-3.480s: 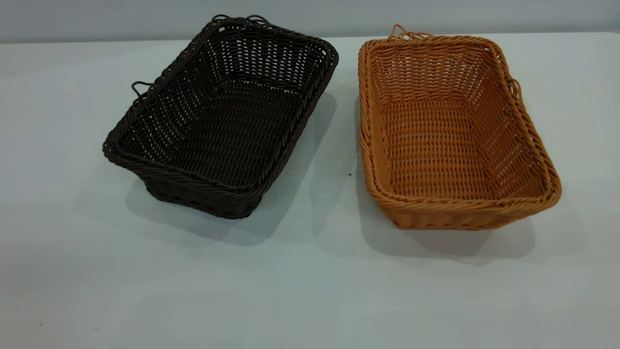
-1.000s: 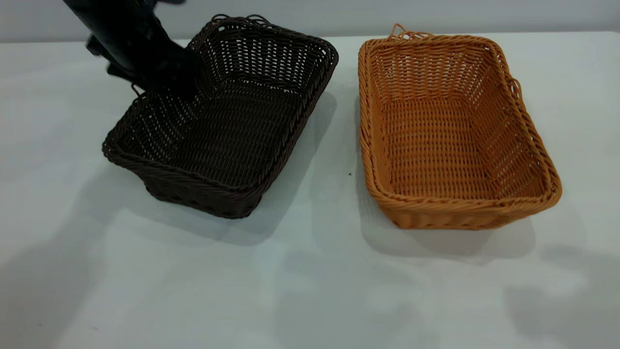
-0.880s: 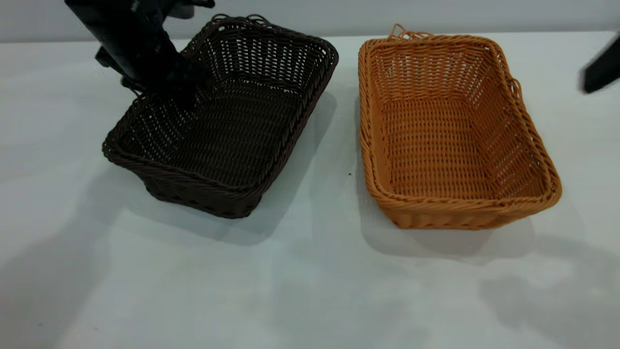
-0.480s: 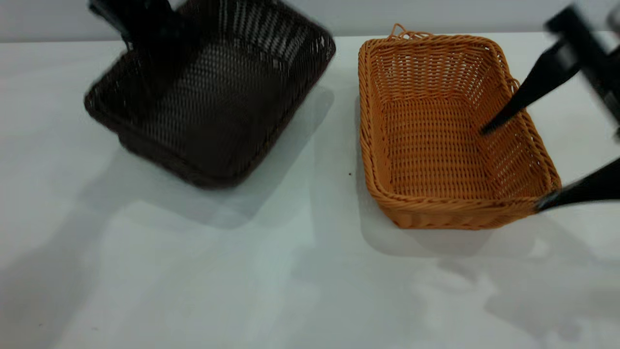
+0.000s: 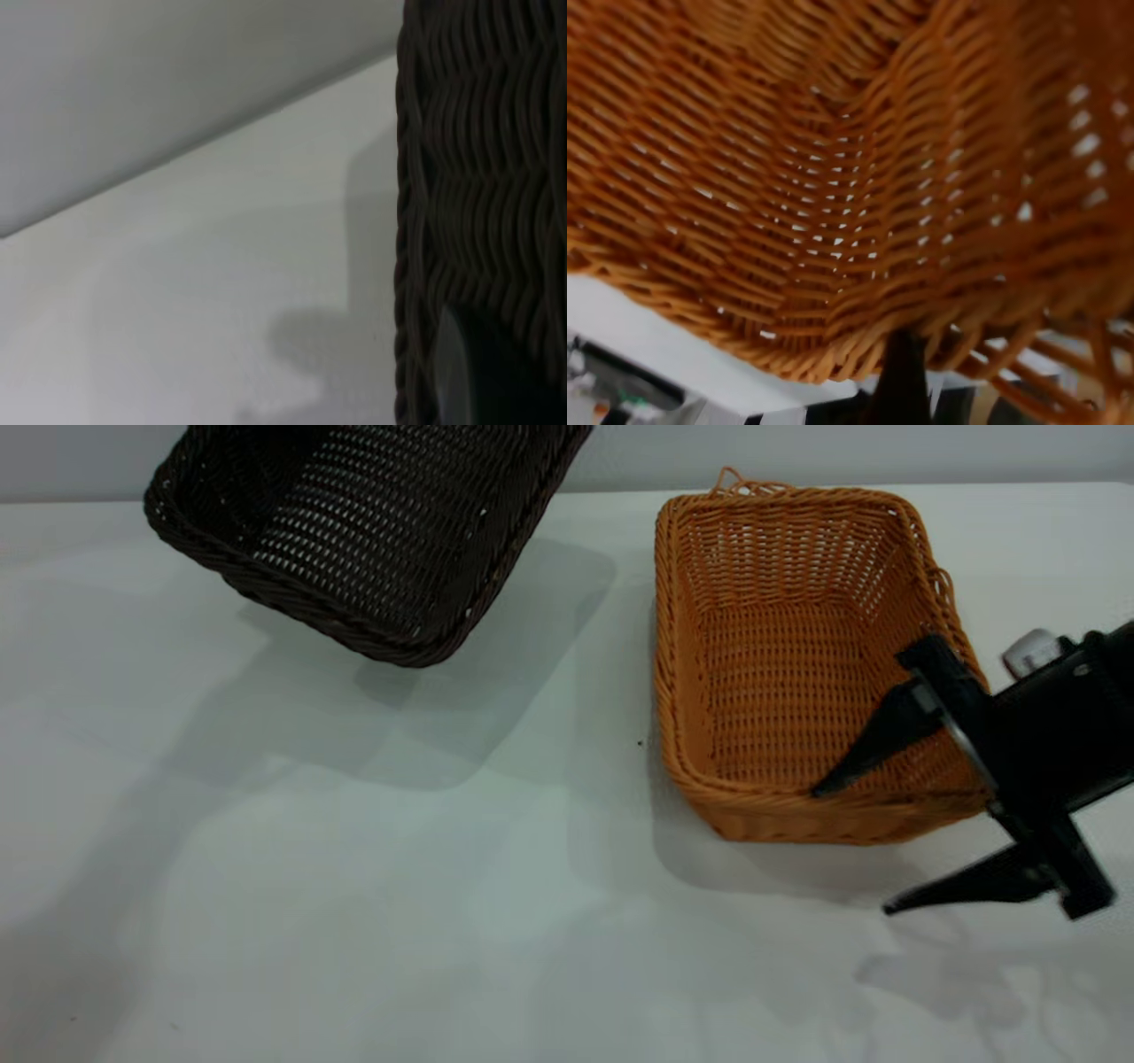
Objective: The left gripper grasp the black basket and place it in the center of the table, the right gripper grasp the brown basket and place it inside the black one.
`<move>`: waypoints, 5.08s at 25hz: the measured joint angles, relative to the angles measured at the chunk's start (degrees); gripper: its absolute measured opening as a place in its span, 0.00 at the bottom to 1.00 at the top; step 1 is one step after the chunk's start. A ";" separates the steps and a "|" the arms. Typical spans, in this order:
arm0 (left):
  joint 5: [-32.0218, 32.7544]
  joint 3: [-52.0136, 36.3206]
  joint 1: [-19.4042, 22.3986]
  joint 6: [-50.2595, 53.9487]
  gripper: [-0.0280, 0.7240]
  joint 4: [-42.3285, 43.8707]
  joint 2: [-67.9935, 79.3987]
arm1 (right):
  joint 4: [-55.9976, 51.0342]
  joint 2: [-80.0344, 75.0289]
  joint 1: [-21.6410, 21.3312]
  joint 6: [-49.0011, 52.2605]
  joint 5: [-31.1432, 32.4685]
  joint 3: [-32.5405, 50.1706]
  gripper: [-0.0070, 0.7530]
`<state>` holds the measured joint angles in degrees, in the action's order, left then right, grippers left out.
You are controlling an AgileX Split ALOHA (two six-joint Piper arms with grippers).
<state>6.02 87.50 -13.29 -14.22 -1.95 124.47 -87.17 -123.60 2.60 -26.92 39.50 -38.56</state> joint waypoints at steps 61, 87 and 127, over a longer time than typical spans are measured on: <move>17.66 0.00 -6.63 -32.88 0.15 -0.27 0.00 | 13.10 -4.33 -26.95 -5.16 -8.69 -21.12 0.48; 25.72 0.00 -17.33 -80.83 0.18 -31.46 7.80 | 27.46 1.48 -26.98 -2.99 18.17 -38.69 0.09; 34.79 0.18 17.81 -48.61 0.79 -40.64 -14.76 | 36.79 7.76 10.47 9.50 13.87 -26.67 0.09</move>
<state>40.82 87.68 4.52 -62.83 -42.60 109.70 -50.38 -115.84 13.08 -17.42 53.38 -65.24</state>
